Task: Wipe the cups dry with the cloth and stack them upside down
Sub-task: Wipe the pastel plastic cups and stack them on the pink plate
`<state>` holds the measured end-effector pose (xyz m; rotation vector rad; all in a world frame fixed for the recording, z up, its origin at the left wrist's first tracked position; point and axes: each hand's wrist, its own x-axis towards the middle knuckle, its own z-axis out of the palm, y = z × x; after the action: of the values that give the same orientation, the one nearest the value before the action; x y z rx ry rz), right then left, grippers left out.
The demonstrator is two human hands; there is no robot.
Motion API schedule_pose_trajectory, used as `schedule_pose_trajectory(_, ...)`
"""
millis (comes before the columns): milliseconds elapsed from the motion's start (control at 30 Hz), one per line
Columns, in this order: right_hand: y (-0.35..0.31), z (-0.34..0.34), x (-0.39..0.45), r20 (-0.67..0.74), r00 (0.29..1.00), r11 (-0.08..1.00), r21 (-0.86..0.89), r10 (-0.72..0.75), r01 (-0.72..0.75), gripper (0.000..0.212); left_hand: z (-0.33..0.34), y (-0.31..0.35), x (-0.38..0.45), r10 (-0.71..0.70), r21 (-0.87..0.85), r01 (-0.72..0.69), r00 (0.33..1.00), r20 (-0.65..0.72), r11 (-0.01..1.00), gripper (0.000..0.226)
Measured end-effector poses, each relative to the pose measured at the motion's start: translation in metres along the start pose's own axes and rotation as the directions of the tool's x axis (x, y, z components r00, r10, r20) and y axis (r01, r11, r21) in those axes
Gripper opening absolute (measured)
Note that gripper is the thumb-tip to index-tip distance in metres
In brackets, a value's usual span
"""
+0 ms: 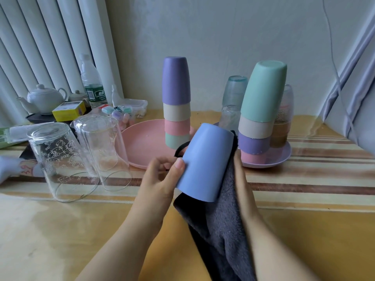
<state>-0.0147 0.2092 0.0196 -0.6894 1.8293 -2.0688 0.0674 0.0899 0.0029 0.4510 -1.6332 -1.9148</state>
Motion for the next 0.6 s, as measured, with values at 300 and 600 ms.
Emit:
schedule_pose_trajectory(300, 0.015, 0.018, -0.005, 0.040, 0.986, 0.985, -0.054, -0.165, 0.167, 0.034, 0.008, -0.008, -0.009, 0.195, 0.447, -0.201, 0.979, 0.062, 0.871, 0.059)
schedule_pose_trajectory(600, 0.004, -0.009, 0.001, 0.027, 1.000, 0.999, 0.035, -0.001, 0.000, 0.062, 0.005, 0.009, -0.020, -0.058, 0.209, -0.025, 0.924, 0.378, 0.978, 0.035)
